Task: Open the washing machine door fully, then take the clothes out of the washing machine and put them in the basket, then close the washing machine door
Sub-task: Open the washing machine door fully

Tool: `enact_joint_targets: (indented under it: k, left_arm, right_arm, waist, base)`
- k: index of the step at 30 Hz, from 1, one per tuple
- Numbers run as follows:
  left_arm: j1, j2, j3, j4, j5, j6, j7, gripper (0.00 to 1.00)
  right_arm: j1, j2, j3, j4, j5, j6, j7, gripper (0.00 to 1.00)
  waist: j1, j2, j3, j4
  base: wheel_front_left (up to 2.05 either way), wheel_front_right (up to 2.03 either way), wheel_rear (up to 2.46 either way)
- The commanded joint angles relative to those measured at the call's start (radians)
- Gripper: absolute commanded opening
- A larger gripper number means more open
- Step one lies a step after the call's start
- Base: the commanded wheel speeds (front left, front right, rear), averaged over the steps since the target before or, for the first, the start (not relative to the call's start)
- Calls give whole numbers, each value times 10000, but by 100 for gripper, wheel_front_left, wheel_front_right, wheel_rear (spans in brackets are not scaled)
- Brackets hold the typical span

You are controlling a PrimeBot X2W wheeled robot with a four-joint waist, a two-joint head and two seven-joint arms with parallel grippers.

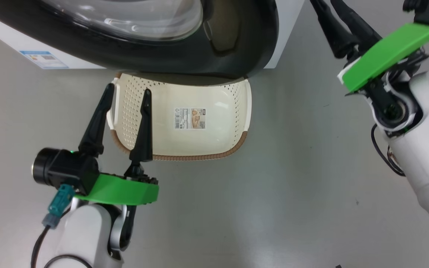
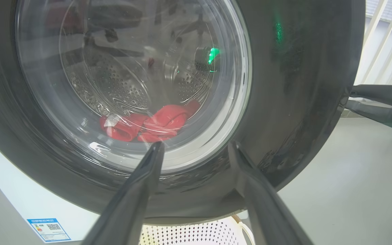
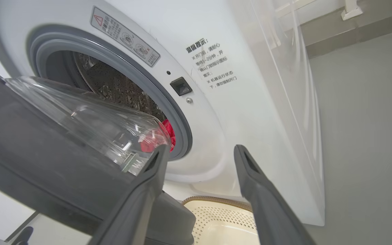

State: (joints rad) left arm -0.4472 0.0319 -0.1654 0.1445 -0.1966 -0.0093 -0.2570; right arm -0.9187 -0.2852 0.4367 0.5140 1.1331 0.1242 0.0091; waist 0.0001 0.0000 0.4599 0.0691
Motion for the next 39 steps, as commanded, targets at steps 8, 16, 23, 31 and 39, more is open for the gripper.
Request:
enact_joint_targets:
  k: [8, 16, 23, 31, 39]
  left_arm:
    - [285, 183, 449, -185, -26, -39, -47, 100]
    - [359, 183, 607, -209, 17, -24, -47, 100]
    - [485, 183, 728, -305, 45, -30, -47, 100]
    - [506, 198, 823, -428, 136, -96, -47, 100]
    - [536, 196, 911, -510, 158, -81, -47, 100]
  right_arm:
    - [603, -334, 809, 377, -2056, 65, -2301, 100]
    - [1098, -38, -321, 234, -4490, 65, -2701, 100]
    - [2546, 819, -2164, -1288, -6527, 65, -2706, 100]
    - [3679, 1383, -2747, -2454, -7725, 65, -2707, 100]
    - [4316, 1754, -3032, -2984, -8261, 65, -2708, 100]
  waist:
    - [0, 0, -139, -150]
    - [0, 0, -246, -249]
    - [0, 0, -326, -288]
    - [0, 0, -327, -304]
    - [0, 0, -286, -341]
  base:
    - [0, 0, 0]
    - [0, 0, 0]
    - [0, 0, 0]
    - [0, 0, 0]
    - [0, 0, 0]
